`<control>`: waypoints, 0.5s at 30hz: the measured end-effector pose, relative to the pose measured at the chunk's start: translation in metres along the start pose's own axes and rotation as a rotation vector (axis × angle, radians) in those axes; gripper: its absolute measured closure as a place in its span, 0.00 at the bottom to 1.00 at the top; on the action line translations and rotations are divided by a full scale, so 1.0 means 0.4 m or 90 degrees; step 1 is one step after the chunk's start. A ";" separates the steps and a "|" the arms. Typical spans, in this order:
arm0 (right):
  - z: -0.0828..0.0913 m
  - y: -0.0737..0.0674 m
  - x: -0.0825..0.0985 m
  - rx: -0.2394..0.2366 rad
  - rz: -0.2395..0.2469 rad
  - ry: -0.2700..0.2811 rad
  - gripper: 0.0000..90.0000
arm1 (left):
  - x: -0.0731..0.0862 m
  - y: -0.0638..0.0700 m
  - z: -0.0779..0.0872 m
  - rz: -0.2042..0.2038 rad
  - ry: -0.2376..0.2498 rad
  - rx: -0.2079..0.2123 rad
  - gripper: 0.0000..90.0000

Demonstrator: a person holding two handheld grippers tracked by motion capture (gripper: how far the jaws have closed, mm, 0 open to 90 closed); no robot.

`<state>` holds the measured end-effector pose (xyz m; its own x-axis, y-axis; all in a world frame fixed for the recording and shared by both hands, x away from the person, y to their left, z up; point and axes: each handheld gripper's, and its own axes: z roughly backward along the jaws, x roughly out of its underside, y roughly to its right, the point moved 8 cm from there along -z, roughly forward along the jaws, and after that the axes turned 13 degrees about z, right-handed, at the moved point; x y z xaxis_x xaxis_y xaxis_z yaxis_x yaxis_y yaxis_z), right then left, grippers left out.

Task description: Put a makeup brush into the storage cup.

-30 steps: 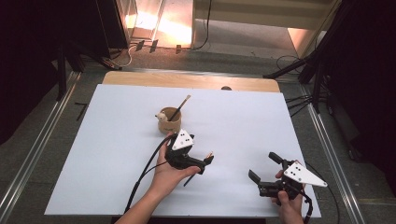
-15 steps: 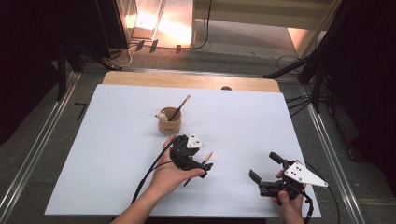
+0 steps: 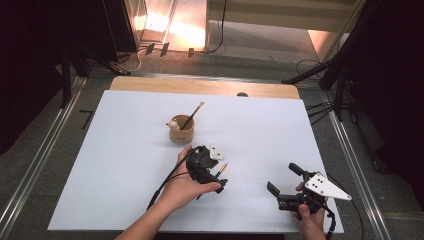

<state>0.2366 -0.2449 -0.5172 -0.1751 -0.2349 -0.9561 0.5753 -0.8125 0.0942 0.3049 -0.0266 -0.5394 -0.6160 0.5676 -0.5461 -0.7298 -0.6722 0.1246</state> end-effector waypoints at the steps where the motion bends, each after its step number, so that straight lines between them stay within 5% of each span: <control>1: 0.000 0.000 0.000 0.000 0.000 0.000 0.00 | 0.001 -0.001 0.000 -0.003 -0.007 -0.002 0.04; 15: -0.001 0.001 0.001 -0.001 0.000 0.000 0.00 | 0.010 -0.001 -0.008 -0.015 -0.067 -0.031 0.09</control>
<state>0.2372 -0.2450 -0.5177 -0.1750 -0.2343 -0.9563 0.5766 -0.8117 0.0934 0.3037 -0.0255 -0.5441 -0.6289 0.6279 -0.4585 -0.7302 -0.6795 0.0712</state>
